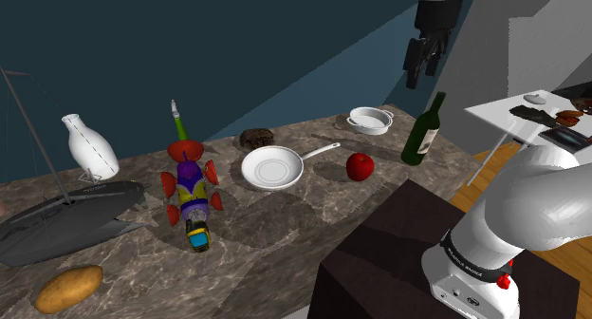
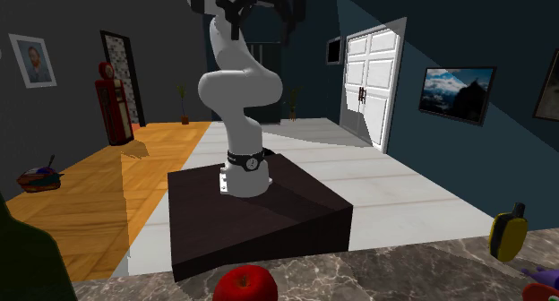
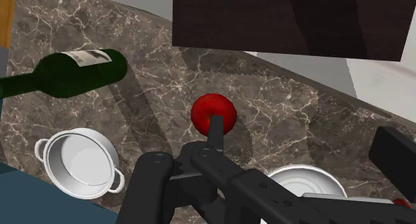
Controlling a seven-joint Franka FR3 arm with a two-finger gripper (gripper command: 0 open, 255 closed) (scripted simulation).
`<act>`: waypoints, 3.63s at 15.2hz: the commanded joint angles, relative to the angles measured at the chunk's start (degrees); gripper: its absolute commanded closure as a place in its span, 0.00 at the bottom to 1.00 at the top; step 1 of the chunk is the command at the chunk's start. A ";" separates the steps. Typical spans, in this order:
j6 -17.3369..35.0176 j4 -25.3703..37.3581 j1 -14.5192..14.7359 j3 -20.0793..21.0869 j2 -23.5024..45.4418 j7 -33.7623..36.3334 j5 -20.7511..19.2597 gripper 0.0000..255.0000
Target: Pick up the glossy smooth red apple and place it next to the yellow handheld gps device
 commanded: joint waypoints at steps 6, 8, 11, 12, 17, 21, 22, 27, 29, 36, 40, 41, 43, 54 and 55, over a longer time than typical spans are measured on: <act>11.37 -9.72 0.05 -4.42 -1.28 -4.92 -2.11 0.00; 16.17 -13.05 0.03 -6.35 -0.96 -6.90 -3.00 0.00; 23.71 -17.38 -0.02 -9.41 0.56 -9.95 -4.32 0.00; 26.32 -18.63 -0.01 -10.47 1.36 -10.99 -4.73 0.00; 40.16 -23.34 0.50 -16.15 7.83 -16.61 -6.19 0.00; 51.94 -25.07 2.28 -21.26 15.91 -22.07 -5.68 0.00; 54.92 -25.20 3.05 -22.65 18.29 -23.72 -5.07 0.00; 69.12 -24.06 10.43 -30.91 32.02 -36.19 4.46 0.00; 71.68 -23.72 12.59 -32.52 35.07 -39.61 8.31 0.00; 77.37 -23.26 17.24 -34.18 42.99 -48.95 21.40 0.00; 77.37 -23.26 17.12 -34.06 42.99 -48.95 21.41 0.00; 77.37 -23.26 17.12 -34.06 42.99 -48.95 21.41 0.00; 77.36 -23.26 17.12 -34.06 42.98 -48.93 21.38 0.00; 76.61 -23.35 16.71 -34.15 41.76 -47.06 18.88 1.00; 75.80 -23.40 16.25 -34.15 40.55 -45.32 16.56 1.00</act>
